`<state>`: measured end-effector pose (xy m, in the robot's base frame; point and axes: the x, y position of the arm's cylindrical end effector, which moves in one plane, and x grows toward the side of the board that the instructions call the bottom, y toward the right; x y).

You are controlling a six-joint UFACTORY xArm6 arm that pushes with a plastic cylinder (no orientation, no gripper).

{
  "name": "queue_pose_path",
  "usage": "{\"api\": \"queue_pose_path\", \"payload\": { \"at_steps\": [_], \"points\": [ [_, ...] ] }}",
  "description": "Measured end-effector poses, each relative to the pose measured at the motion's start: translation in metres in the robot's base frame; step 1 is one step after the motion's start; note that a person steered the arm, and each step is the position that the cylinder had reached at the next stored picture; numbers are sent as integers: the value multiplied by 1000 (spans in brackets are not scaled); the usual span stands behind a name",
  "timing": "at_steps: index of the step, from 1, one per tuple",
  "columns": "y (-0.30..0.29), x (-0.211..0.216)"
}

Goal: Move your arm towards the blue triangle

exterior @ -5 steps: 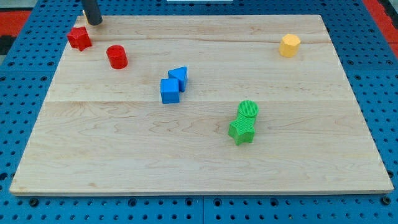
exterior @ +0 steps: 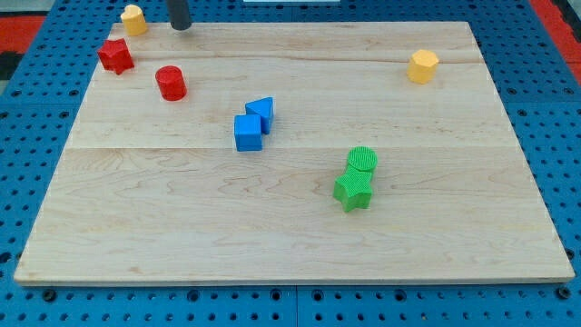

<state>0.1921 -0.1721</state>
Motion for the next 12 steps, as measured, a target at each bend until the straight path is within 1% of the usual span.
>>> {"api": "queue_pose_path", "payload": {
  "at_steps": [1,2,3,4,5,6,8,9,11,12],
  "points": [
    [1,-1],
    [33,0],
    [42,0],
    [82,17],
    [89,39],
    [87,73],
    [88,94],
    [120,124],
    [127,176],
    [119,191]
  ]
}}
